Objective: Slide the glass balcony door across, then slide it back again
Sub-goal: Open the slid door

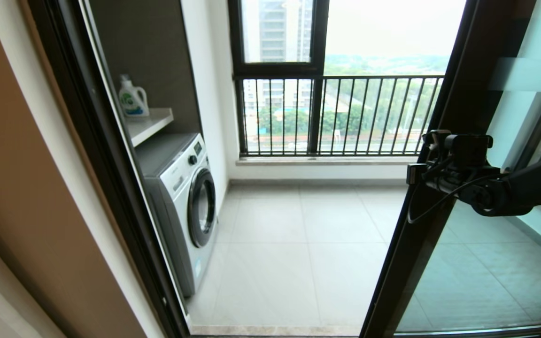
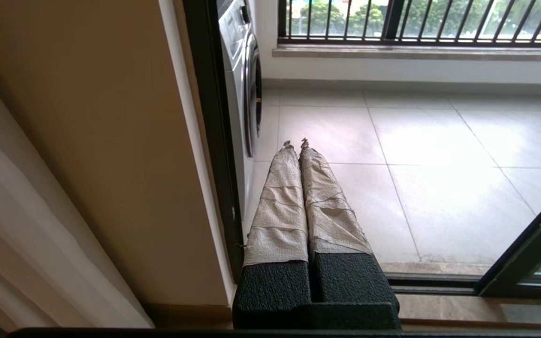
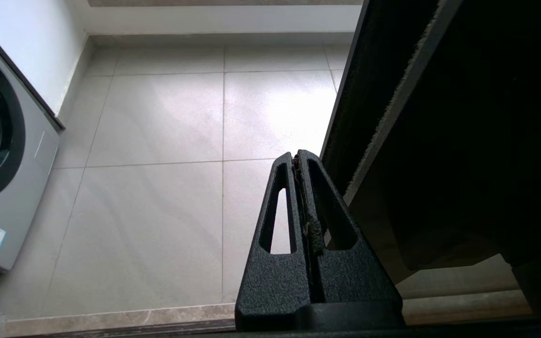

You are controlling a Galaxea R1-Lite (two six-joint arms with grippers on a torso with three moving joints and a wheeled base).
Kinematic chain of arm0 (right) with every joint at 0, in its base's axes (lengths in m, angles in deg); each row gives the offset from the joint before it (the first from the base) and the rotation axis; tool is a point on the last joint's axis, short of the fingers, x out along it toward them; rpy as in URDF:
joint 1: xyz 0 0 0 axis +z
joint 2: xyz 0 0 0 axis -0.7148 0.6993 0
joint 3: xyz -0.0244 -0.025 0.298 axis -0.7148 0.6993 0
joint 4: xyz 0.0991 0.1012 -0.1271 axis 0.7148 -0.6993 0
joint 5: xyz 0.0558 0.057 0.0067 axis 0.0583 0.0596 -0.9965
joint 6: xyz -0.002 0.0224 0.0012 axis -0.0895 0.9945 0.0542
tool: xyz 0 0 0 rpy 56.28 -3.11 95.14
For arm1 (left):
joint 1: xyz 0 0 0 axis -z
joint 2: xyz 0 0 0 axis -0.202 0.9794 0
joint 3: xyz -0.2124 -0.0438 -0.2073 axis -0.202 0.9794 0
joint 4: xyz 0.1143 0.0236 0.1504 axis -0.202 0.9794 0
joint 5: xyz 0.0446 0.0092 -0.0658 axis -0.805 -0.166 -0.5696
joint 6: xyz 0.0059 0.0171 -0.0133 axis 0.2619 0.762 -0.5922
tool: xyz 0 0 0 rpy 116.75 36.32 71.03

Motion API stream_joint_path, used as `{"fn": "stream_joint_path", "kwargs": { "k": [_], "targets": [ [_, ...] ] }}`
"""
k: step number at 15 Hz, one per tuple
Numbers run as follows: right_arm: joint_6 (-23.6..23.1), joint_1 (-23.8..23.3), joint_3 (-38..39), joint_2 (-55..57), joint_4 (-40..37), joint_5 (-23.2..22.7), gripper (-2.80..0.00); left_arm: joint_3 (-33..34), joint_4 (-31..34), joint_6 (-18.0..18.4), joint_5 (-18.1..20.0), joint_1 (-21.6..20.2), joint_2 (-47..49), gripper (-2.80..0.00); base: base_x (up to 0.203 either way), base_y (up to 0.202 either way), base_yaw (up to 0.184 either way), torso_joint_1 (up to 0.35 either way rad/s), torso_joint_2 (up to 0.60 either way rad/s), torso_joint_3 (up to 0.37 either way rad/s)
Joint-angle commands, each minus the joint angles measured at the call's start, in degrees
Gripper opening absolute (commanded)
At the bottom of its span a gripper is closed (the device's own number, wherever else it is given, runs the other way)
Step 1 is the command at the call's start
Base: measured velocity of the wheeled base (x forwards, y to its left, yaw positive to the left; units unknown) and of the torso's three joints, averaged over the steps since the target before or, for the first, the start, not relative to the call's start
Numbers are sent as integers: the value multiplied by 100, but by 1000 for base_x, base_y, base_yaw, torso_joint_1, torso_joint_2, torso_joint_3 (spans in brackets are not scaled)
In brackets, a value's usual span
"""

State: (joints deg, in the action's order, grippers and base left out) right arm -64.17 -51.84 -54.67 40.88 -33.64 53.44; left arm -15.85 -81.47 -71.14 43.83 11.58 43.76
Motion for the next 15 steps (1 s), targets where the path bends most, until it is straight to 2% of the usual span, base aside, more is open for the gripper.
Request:
{"fn": "stream_joint_path", "kwargs": {
  "k": [1, 15],
  "targets": [
    [-19, -205, 1, 8, 42, -69, -280, 0, 0, 2, -1, -1, 13, -280, 0, 0, 0, 0, 0, 0],
    [-22, -319, 30, -14, 42, -86, -280, -3, 0, 2, -1, -1, 10, -280, 0, 0, 0, 0, 0, 0]
  ]
}}
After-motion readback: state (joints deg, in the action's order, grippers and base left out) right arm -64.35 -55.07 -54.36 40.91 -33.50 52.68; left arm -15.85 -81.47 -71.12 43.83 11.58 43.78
